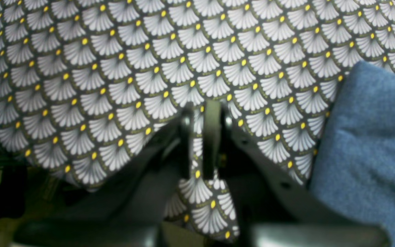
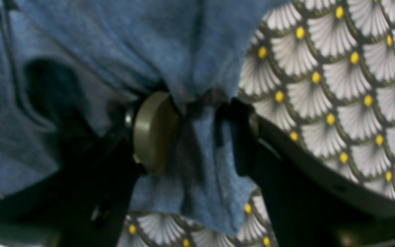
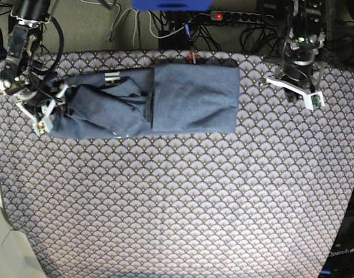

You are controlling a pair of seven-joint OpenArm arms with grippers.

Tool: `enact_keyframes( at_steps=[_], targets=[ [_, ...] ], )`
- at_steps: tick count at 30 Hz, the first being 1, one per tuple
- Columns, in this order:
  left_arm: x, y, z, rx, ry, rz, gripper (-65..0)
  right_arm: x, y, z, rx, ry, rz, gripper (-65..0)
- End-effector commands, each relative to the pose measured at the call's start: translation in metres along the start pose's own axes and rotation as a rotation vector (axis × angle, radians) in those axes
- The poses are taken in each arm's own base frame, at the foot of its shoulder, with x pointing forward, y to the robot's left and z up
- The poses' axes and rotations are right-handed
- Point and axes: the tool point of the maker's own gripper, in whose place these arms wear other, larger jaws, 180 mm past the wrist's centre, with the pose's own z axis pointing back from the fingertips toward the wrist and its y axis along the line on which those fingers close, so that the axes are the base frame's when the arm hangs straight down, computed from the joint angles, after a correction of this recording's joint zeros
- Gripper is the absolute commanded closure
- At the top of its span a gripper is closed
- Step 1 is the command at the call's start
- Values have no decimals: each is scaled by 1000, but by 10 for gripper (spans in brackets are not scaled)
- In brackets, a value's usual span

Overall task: Fold the T-shirt properly
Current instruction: 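Grasp the strip's other end with the right gripper and lift it, then fold the held end with the right gripper over onto the folded half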

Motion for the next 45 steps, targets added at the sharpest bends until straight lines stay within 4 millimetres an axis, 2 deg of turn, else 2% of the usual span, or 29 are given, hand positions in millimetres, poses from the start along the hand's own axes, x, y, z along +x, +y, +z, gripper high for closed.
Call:
enact_keyframes(
  at_steps=[1,11,13,14,16,17,21,24,27,32,34,38,43,45],
  targets=[
    [14,1,2,-1,-50,-10,-52,-8,18,-5,52,46,31,-303],
    [14,1,2,-1,-50,-10,-52,-6,30,-9,77,35,28,-285],
    [14,1,2,-1,-50,-10,-52,-6,30,-9,78,35,27,-216],
    [14,1,2,-1,-50,-10,-52,-5,30,-9,78,33,27,-166],
    [14,1,2,-1,-50,-10,-52,1,28,-9,74,21,29,-24],
    [14,1,2,-1,-50,-10,-52,2,27,-9,71,20,31,0],
    [14,1,2,-1,-50,-10,-52,11,18,-3,45,-1,49,0],
    [14,1,2,-1,-50,-10,-52,33,12,15,1,-59,105,0],
    [14,1,2,-1,-50,-10,-52,51,8,41,-56,-130,146,0],
    [12,2,2,0,-46,-12,-52,75,31,75,-85,-233,217,0],
    [12,2,2,0,-46,-12,-52,75,36,80,-90,-230,224,0],
    [12,3,3,5,-45,-17,-52,71,45,76,-69,-198,223,0],
    [7,5,4,9,-32,-20,-52,69,89,65,45,-186,294,0],
    [9,12,5,28,-39,-16,-52,71,114,60,107,-195,317,0]
  ],
)
